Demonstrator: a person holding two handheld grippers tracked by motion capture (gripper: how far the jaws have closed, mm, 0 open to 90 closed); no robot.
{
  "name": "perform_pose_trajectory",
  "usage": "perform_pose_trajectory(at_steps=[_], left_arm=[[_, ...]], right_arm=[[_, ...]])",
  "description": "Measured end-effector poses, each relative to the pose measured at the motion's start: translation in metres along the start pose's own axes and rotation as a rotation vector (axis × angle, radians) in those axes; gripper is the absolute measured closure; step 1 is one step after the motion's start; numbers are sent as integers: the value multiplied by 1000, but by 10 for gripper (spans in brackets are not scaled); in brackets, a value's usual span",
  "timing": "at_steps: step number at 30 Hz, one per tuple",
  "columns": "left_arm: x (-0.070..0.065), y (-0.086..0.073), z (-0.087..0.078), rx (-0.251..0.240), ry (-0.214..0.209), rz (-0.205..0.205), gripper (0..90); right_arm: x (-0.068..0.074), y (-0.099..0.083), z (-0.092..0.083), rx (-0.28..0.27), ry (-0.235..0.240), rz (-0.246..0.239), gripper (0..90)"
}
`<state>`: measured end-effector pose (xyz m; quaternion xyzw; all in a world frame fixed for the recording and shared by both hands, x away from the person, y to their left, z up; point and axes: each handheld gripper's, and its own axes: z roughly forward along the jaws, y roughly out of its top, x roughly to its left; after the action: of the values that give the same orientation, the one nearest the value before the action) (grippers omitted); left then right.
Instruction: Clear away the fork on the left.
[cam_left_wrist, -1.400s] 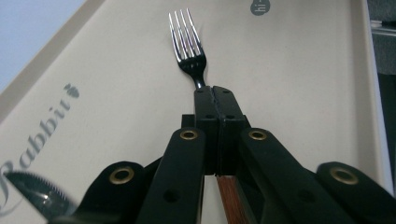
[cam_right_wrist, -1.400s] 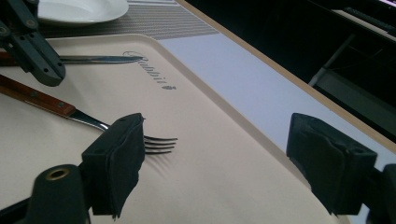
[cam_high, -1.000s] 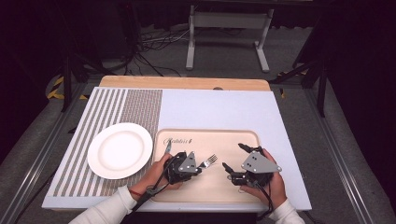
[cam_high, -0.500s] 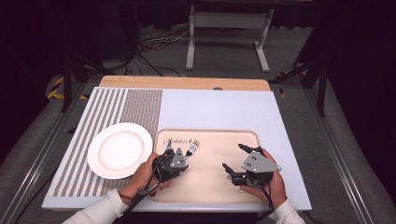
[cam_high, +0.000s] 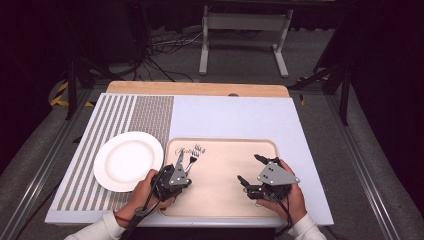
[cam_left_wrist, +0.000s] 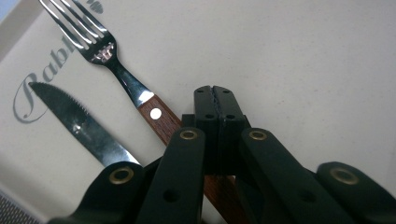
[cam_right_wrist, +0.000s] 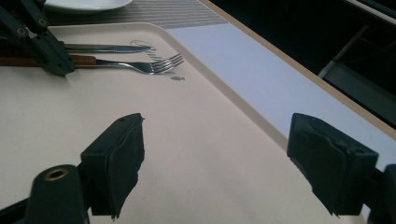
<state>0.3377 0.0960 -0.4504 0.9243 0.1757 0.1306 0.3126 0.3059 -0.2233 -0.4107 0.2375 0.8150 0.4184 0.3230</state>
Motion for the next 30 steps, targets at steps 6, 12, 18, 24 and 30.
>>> perform_pose_trajectory(at_steps=[6, 12, 18, 24, 30], left_arm=[[3, -5, -3, 3, 0, -35, 900], [3, -10, -7, 1, 3, -32, 900], [1, -14, -11, -14, -3, -9, 899], [5, -16, -20, -71, -13, -2, 894], [8, -16, -29, -119, 0, -1, 878]], right_arm=[[-1, 0, 0, 1, -3, -2, 200], [-1, 0, -1, -4, -2, 5, 200], [-1, 1, -1, -10, -3, 8, 200], [-1, 0, -1, -16, -4, 19, 200], [-1, 1, -2, -25, -5, 21, 201]])
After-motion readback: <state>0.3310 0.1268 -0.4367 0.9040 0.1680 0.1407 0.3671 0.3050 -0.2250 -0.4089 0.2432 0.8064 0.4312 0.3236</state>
